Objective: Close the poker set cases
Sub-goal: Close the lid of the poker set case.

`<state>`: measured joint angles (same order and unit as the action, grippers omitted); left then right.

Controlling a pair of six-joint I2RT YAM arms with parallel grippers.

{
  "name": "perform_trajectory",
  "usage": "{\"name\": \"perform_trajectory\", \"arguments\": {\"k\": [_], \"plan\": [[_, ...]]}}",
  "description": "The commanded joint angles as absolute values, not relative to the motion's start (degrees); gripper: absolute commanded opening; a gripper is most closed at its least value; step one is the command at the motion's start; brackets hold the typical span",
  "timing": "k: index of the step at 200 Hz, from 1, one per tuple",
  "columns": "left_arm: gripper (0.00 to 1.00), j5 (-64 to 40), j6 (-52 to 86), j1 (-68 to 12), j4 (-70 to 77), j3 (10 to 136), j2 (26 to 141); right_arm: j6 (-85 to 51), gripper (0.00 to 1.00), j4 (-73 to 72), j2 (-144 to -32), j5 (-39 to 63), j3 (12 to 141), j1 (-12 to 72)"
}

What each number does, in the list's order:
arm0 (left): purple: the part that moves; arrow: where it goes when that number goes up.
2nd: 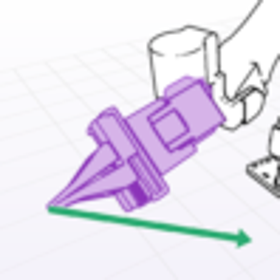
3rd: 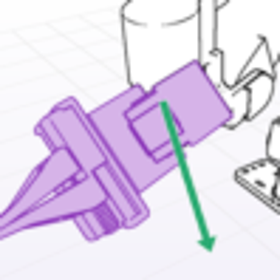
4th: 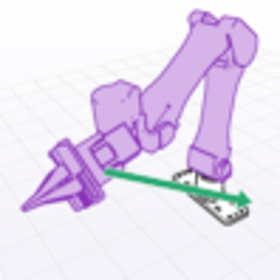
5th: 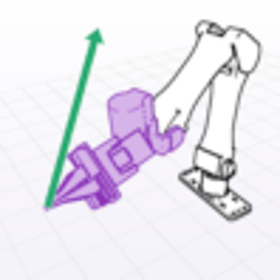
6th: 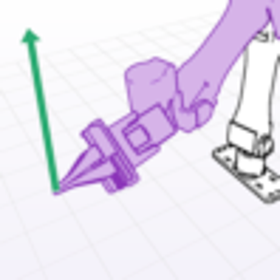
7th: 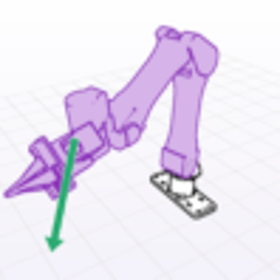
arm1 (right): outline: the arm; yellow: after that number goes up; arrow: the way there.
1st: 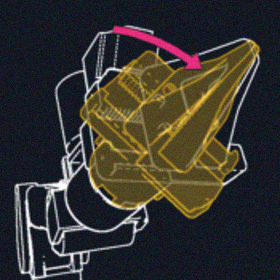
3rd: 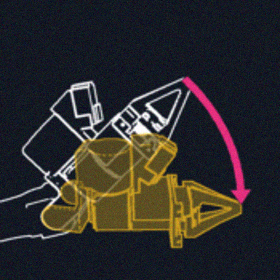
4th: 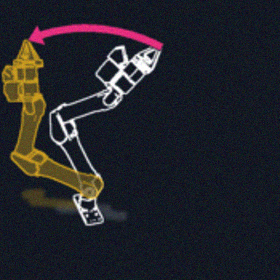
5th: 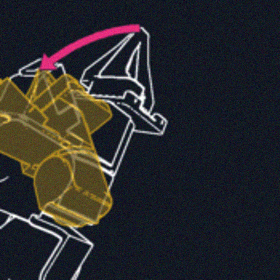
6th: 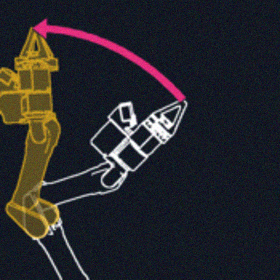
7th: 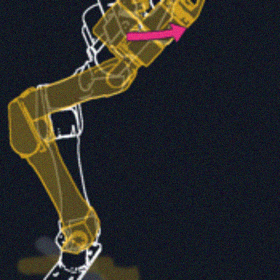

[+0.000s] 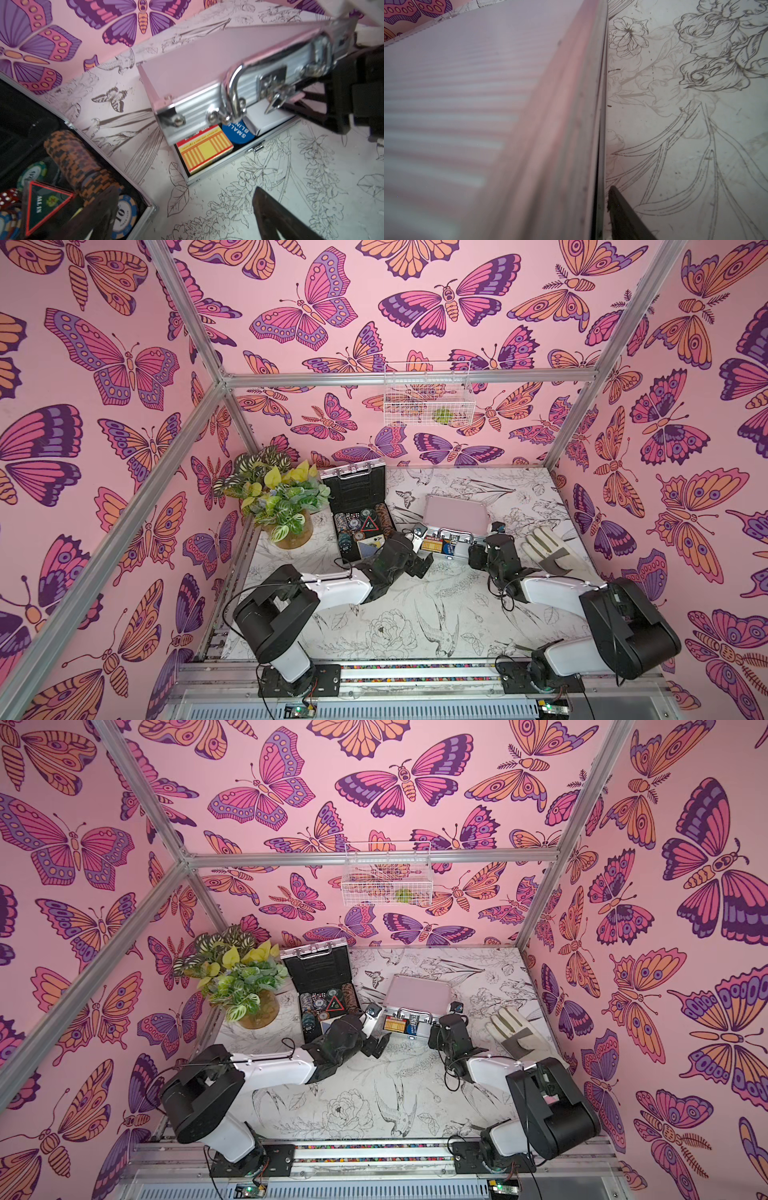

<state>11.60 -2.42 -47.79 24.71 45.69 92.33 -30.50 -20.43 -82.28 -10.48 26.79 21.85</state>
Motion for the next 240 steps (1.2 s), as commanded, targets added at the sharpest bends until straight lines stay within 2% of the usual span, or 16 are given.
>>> {"name": "perform_trajectory", "arguments": {"k": [1,51,118,240], "plan": [[1.00,13.25,-6.39,-47.64,21.01,50.22,91.53,-32.30,0.56,-22.74,-82.71,-11.73,26.38,22.28],[1.00,13.25,-11.42,-46.82,18.83,62.04,98.18,-32.05,0.57,-21.62,-81.85,-11.07,25.36,22.93],[1.00,9.14,-6.59,-43.69,9.75,77.22,110.49,-32.01,0.58,-18.57,-79.01,-11.71,24.45,24.22],[1.00,7.82,-0.10,-42.39,8.06,76.12,117.71,-32.40,0.59,-11.40,-73.07,-14.99,23.48,26.56]]}}
